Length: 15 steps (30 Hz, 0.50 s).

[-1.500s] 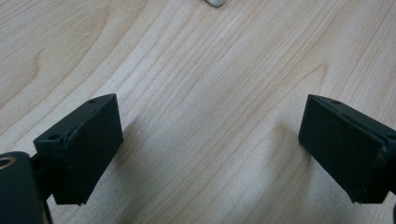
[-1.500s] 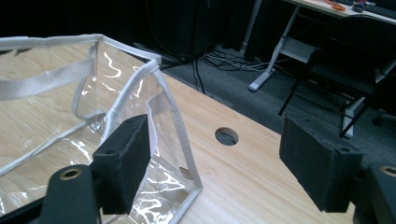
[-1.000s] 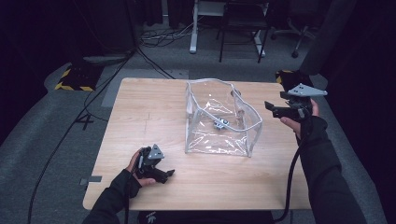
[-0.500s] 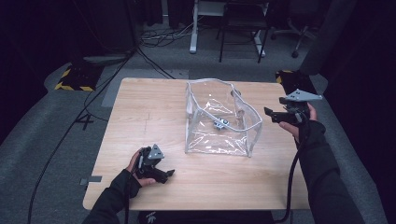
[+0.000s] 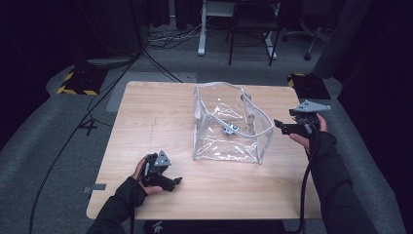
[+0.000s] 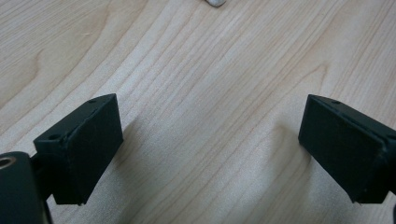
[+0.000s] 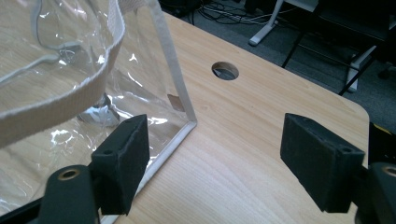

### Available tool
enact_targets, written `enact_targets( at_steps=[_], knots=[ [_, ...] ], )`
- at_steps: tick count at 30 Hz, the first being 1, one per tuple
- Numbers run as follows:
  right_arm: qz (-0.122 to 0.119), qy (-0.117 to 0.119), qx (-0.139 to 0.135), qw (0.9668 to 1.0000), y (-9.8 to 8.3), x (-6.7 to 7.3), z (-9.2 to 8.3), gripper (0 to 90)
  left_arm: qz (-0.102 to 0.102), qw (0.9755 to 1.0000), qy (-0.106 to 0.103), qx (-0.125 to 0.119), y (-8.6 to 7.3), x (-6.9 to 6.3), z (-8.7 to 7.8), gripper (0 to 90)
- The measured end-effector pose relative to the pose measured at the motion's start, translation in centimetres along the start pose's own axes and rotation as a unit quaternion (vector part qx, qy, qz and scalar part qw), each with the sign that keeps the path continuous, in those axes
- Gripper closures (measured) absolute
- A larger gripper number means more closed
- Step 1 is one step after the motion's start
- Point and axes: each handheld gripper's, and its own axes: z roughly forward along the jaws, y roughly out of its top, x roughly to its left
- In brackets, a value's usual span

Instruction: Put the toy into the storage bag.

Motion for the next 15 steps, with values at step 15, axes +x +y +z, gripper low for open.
enact_targets(
  at_steps=[15],
  knots=[
    [-0.001, 0.012, 0.019, 0.9997, -2.3, 0.6, 0.4, 24.5, 0.0, 1.0, 0.0, 0.0, 0.0, 0.0, 0.0, 6.6]
  ],
)
